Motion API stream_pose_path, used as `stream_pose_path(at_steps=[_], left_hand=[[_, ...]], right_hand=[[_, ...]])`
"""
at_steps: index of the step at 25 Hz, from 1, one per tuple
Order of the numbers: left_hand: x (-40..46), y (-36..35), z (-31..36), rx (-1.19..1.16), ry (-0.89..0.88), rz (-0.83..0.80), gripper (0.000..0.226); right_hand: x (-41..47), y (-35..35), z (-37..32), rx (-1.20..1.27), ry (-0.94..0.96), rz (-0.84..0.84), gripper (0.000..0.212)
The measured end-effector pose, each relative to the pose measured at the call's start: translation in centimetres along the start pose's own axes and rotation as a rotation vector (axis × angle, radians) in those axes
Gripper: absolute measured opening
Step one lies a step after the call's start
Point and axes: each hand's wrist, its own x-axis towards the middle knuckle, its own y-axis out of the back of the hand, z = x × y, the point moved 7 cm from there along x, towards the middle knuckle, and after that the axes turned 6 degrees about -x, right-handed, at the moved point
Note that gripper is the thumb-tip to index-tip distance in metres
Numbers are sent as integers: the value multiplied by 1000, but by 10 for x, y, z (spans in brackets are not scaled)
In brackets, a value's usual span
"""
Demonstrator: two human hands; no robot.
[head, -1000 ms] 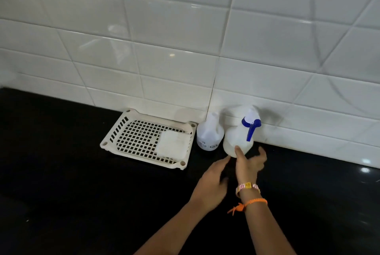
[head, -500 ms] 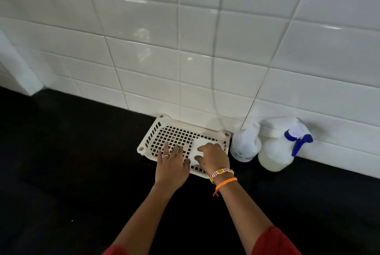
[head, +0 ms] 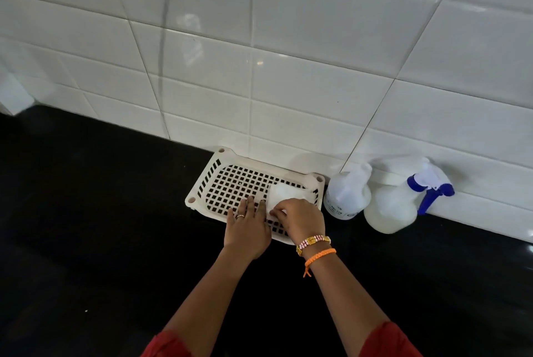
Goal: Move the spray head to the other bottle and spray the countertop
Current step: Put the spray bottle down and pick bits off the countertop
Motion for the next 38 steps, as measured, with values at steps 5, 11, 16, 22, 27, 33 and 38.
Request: stream_pose_path(at_steps=[5, 11, 16, 22, 27, 33, 38], left_hand=[[-2, -1, 0, -11, -6, 37, 58], [-2, -1, 1, -31, -8, 46, 57], [-1, -2, 1, -16, -7, 34, 56], [1, -2, 1, 7, -8, 11, 57], [1, -2, 1, -17, -8, 29, 56], [1, -4, -1, -40, 3, 49, 56], [0, -2, -1, -99, 8, 88, 64]], right_hand=[[1, -2, 1, 17, 40, -51, 23], [-1, 0, 2, 16, 66, -25, 20], [1, -3, 15, 219, -53, -56, 14], [9, -3, 23, 462, -127, -95, 15], [10, -1, 26, 474, -133, -65, 16], [10, 4, 29, 492, -173, 31, 16], [-6, 45, 54, 842, -382, 348, 13]])
